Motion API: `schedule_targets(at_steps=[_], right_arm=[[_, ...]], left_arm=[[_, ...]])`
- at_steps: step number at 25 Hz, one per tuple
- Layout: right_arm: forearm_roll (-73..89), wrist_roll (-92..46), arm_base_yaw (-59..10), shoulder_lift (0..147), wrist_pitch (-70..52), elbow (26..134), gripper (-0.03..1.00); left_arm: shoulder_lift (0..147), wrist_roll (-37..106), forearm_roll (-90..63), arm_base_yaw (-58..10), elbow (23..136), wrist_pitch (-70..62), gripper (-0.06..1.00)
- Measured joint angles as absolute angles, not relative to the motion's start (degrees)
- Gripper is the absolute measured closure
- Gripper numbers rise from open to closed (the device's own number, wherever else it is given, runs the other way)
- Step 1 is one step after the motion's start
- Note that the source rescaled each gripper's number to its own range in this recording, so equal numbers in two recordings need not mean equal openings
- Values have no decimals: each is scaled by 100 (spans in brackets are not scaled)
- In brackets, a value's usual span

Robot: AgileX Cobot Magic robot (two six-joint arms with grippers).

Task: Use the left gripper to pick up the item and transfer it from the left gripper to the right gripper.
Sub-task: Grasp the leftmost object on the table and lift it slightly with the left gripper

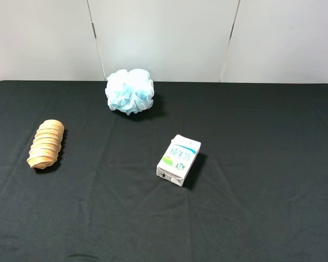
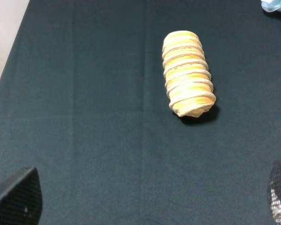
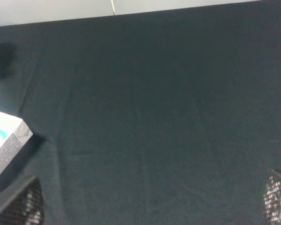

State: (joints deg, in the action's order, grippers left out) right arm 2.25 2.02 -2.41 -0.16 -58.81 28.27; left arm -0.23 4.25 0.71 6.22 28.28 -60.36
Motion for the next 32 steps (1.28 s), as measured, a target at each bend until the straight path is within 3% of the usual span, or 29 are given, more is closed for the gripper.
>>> schedule_targets(at_steps=[25, 32], right_arm=[[225, 202, -241, -16, -5881, 2827, -3], [225, 202, -241, -16, -5881, 2827, -3]], left_arm=[[-23, 403, 199, 622, 2828, -6030, -1], [-23, 385, 199, 622, 2828, -6030, -5]])
